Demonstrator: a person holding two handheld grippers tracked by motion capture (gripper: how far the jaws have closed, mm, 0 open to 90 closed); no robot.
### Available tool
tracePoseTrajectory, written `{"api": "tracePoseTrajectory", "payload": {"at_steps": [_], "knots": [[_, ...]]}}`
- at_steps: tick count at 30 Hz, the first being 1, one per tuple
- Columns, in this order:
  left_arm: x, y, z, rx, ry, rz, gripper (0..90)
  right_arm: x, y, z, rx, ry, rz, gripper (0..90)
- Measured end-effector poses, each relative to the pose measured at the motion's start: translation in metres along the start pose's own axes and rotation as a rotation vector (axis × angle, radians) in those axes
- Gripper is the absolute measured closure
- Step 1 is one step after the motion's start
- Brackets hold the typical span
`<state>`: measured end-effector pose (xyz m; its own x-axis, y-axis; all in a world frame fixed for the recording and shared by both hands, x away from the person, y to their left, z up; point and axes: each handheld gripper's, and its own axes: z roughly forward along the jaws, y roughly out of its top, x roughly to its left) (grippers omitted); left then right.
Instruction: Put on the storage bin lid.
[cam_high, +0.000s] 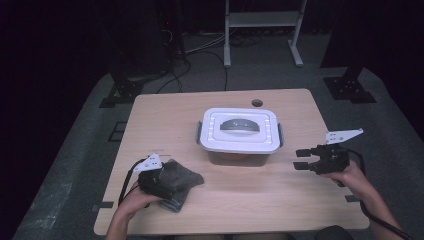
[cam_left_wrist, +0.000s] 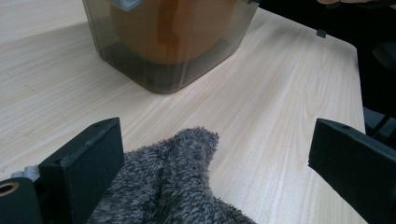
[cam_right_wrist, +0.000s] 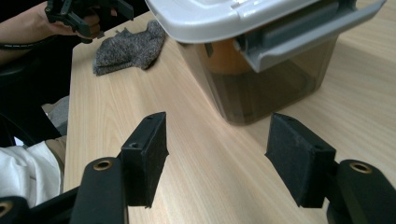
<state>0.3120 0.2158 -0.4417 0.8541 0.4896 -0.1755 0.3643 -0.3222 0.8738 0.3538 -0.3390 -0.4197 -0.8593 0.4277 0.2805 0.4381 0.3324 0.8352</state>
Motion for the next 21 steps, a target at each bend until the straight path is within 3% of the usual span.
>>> {"api": "tracePoseTrajectory", "payload": {"at_steps": [21], "knots": [[0.000,0.000,0.003,0.005,-0.005,0.003,2.6,0.003,-0.034,-0.005,-0.007,0.000,0.061,36.7]]}}
